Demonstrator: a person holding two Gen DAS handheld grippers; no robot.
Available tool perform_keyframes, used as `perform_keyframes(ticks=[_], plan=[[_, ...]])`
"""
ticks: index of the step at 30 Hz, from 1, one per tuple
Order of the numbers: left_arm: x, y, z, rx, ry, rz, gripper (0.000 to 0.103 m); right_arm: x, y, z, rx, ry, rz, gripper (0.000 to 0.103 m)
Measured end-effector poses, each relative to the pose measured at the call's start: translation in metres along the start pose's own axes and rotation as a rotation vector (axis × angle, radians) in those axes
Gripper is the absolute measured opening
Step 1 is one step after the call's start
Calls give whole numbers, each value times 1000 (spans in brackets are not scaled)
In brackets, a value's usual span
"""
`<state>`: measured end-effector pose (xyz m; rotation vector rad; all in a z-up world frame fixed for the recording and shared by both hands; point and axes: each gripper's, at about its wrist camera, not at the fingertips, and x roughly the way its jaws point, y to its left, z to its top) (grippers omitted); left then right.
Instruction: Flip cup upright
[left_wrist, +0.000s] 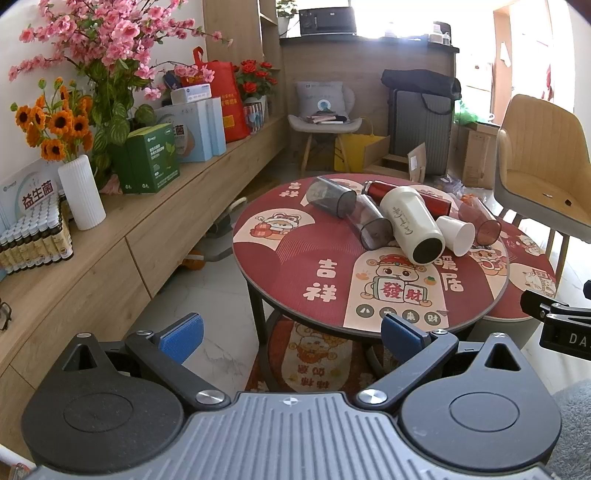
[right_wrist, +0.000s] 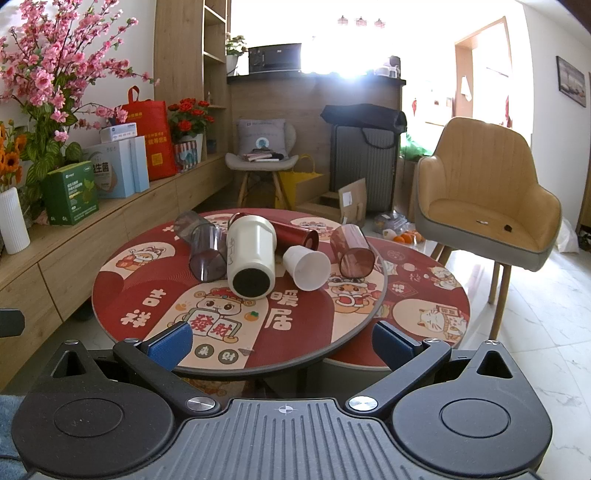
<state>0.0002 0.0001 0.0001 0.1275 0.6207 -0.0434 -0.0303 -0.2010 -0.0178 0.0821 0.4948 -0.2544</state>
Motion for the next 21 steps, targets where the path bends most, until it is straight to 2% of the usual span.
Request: perform_keyframes(ticks=[21], plan=[[4,3,-6,-3,3,-2,103,1,0,-1,1,3,-1,103]])
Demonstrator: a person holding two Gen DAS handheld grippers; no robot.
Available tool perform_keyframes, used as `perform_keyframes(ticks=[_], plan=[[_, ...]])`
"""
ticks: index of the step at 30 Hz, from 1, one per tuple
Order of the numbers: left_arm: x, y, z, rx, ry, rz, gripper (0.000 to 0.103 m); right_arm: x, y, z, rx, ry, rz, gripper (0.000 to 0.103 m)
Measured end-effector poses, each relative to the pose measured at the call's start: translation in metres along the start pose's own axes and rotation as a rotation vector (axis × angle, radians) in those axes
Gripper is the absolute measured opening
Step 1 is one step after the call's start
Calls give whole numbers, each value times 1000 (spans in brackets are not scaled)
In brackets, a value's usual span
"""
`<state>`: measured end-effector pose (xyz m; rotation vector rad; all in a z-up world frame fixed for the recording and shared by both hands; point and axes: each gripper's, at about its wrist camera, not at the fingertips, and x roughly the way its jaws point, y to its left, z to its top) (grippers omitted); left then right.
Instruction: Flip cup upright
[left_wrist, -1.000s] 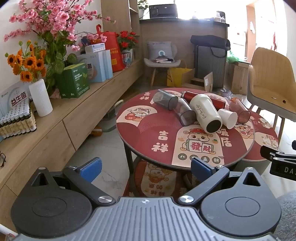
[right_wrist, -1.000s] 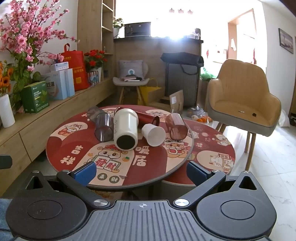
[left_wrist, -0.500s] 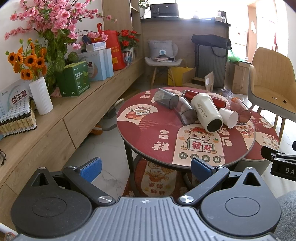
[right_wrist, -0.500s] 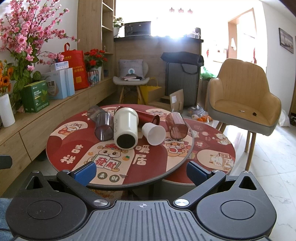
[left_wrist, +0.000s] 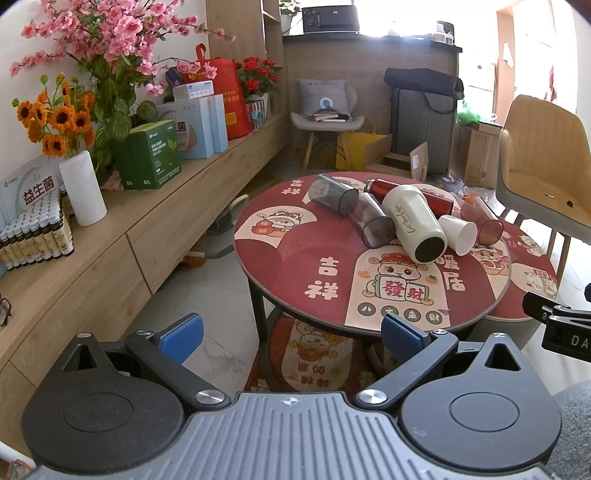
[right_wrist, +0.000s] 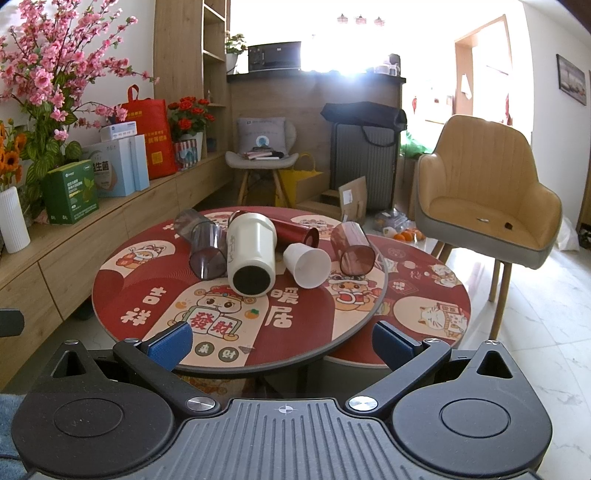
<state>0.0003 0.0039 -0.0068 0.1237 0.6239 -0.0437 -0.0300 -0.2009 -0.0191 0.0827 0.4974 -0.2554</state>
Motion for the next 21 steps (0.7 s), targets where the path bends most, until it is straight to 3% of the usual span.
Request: perform_keyframes(ticks=[21], plan=[[-2,3,-3,-2,3,-2,103,0,0,0,1,2,1,103]])
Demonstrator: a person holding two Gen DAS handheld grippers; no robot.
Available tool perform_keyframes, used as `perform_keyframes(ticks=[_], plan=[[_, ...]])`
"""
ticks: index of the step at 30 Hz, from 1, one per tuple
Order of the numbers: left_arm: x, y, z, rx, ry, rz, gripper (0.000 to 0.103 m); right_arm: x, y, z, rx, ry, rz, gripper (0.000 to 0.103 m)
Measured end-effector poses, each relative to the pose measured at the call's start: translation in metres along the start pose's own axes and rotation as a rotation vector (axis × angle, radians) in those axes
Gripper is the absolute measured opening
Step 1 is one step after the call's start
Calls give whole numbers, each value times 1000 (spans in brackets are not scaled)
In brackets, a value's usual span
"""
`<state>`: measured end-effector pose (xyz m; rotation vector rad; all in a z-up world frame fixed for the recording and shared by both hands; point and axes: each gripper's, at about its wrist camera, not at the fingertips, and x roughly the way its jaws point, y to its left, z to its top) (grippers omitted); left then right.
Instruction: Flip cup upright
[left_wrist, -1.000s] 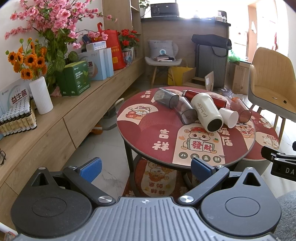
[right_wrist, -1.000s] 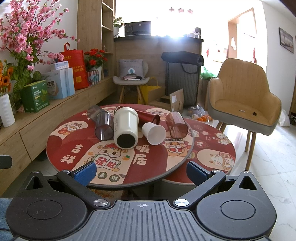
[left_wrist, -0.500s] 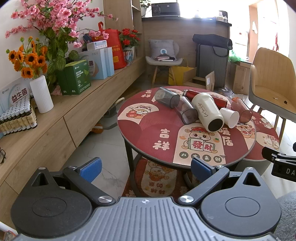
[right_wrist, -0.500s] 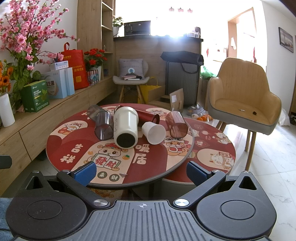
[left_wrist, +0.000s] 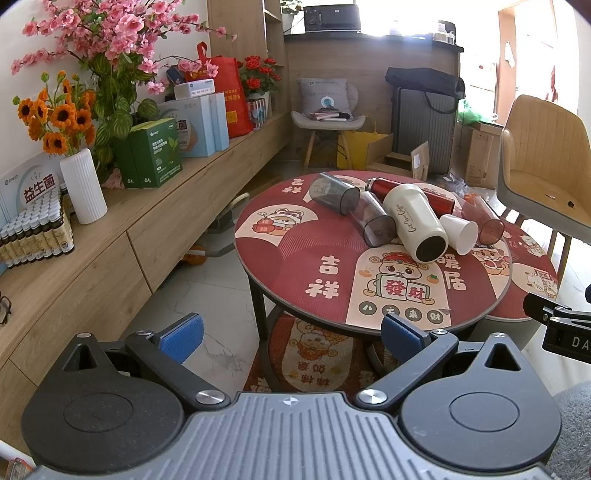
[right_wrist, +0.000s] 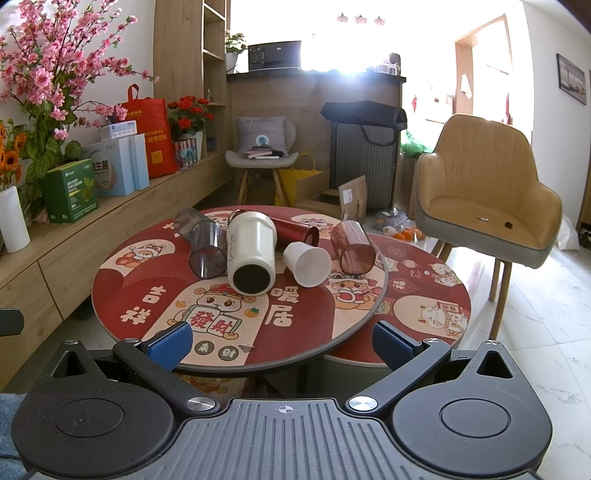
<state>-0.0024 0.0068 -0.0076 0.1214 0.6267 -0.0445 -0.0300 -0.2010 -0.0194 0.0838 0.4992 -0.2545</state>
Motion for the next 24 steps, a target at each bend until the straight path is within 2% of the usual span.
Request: perform_keyframes(ticks=[24], plan=[[4,1,-2,-7,8,0,103,1,-1,0,0,2,0,103]])
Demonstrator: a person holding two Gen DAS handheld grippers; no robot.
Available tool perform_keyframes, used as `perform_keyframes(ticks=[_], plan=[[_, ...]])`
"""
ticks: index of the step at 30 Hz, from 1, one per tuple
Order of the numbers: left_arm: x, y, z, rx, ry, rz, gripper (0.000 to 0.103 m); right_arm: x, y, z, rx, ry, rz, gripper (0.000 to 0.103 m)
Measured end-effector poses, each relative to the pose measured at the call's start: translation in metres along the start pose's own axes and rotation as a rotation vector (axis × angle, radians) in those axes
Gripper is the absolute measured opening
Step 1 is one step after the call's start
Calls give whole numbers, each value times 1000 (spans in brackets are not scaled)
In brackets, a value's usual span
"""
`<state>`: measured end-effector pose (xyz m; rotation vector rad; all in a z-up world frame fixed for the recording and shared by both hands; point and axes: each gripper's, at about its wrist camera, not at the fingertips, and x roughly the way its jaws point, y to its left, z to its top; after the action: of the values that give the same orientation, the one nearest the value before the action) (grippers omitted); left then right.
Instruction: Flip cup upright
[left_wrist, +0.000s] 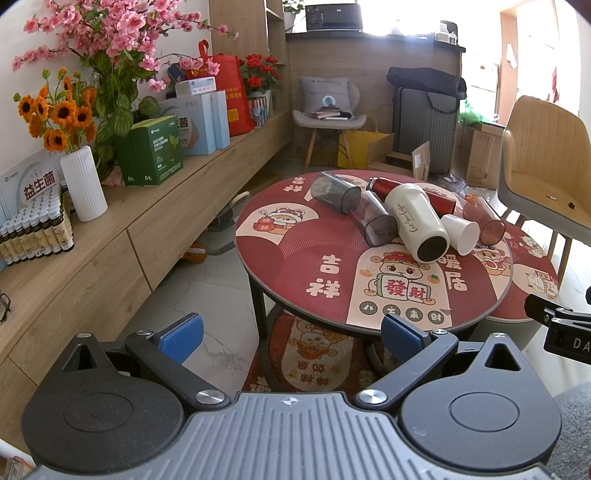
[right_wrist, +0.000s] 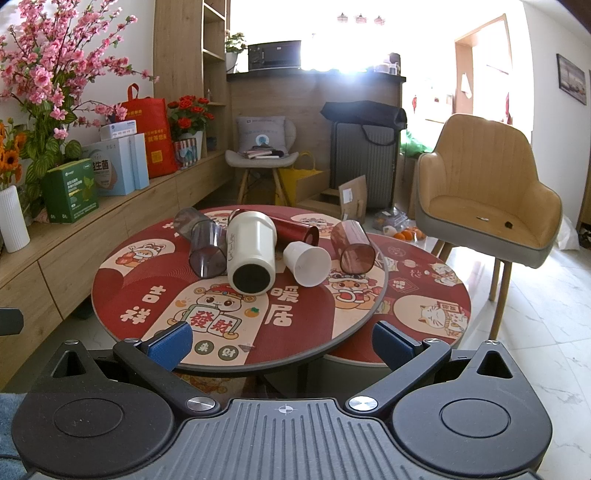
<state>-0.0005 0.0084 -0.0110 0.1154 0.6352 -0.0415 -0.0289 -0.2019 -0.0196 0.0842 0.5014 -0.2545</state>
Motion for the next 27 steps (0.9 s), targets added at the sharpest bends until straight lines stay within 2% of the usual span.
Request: perform_keyframes(ticks=[15,21,27], plan=[[18,1,13,-6,18,-1,103,10,4,6,-1,11,2,103],[48,5,31,-8,49,-18,103,38,0,7,-8,27,1,103],[94,6,66,-27,79,-18,103,78,-3,16,-7,27,12,103]])
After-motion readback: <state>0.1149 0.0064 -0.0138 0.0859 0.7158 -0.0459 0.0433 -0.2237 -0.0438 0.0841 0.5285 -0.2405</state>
